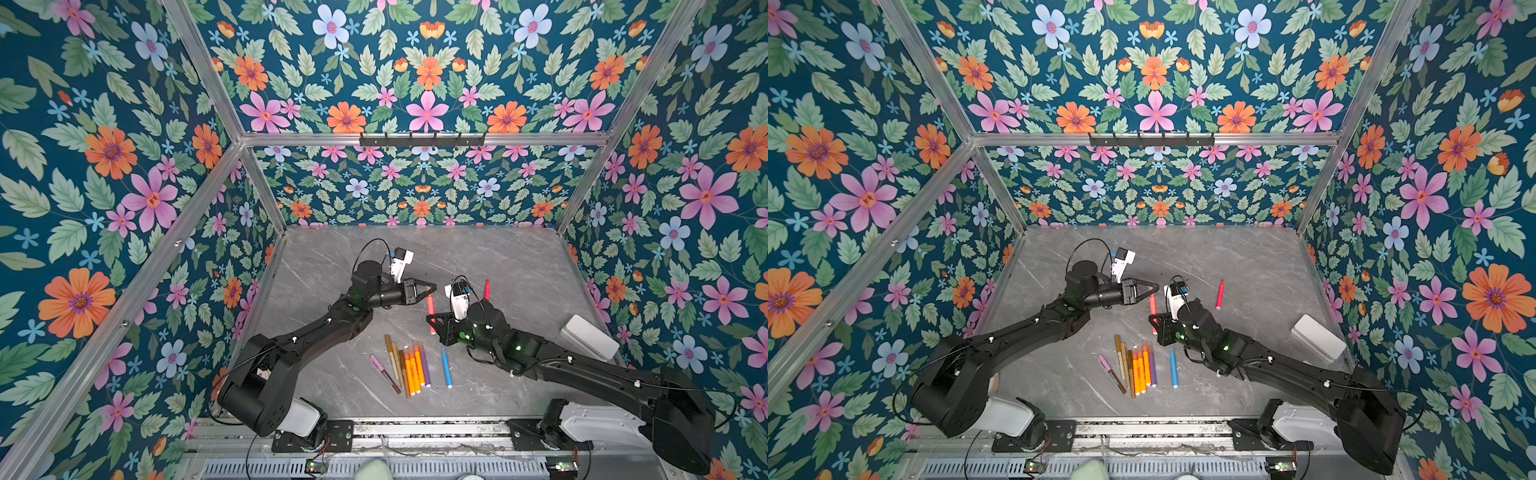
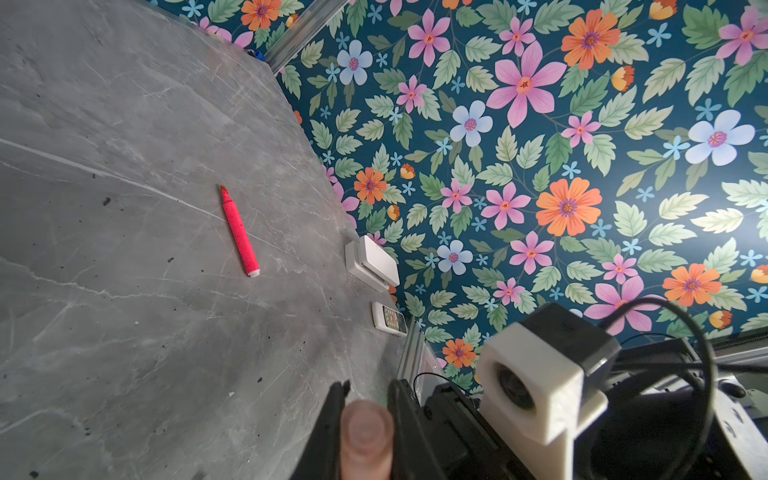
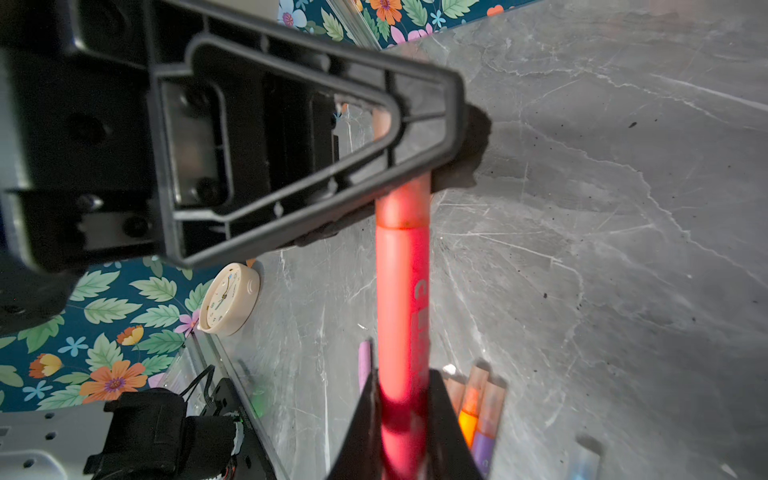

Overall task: Open the pen caps
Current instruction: 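Pull the right gripper away from the left gripper to remove the cap, then lower the cap with the left gripper beside the first cap and open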

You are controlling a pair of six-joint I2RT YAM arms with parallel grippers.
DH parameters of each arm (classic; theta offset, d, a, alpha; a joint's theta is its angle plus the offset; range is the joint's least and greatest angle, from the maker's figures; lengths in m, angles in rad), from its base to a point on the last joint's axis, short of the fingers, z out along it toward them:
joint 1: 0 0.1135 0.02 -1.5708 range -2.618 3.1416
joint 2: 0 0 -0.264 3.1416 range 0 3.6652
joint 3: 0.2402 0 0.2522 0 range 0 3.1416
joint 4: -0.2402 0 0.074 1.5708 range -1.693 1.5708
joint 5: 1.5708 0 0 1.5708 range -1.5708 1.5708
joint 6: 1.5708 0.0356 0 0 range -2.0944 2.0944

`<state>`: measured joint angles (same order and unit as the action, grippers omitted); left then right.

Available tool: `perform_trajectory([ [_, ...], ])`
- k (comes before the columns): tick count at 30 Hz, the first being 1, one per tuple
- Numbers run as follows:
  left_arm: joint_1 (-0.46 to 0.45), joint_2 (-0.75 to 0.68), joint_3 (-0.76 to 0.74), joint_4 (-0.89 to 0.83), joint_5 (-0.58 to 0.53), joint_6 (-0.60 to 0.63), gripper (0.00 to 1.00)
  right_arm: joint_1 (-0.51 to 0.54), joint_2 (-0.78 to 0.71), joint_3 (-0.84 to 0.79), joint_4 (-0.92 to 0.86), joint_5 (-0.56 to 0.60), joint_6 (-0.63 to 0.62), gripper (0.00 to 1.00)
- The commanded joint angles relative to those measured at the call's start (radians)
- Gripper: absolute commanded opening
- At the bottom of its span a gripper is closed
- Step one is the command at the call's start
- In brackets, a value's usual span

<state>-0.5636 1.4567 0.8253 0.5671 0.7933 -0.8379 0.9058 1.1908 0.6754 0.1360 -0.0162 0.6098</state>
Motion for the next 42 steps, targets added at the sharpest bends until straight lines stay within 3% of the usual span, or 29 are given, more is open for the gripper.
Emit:
perform_trajectory([
  [1,0.027,-0.022,0.029,0.276,-0.22,-0.014,0.0,0.018,0.019,-0.018,-0.309,-0.189,-0.003,0.0],
  [13,0.051,0.04,0.107,0.322,-0.168,-0.053,0.0,0.027,0.038,-0.02,-0.298,-0.18,0.006,0.0],
  [16,0.057,0.026,0.128,0.232,-0.185,-0.003,0.0,0.028,-0.002,-0.019,-0.332,-0.146,0.006,0.0],
  [20,0.093,-0.05,0.101,-0.004,-0.273,0.128,0.0,0.028,-0.051,-0.025,-0.385,-0.093,0.006,0.0],
  [26,0.248,-0.092,0.015,-0.318,-0.362,0.258,0.0,0.022,-0.116,-0.07,-0.427,-0.004,0.02,0.0],
  [28,0.293,-0.082,-0.033,-0.337,-0.391,0.276,0.0,0.01,-0.127,-0.082,-0.427,-0.002,0.019,0.0],
  [33,0.312,-0.04,-0.1,-0.377,-0.614,0.342,0.0,-0.012,-0.135,-0.092,-0.437,-0.001,0.013,0.0],
  [42,0.317,0.138,-0.034,-0.428,-0.729,0.444,0.0,-0.014,-0.129,-0.112,-0.438,0.001,0.014,0.0],
])
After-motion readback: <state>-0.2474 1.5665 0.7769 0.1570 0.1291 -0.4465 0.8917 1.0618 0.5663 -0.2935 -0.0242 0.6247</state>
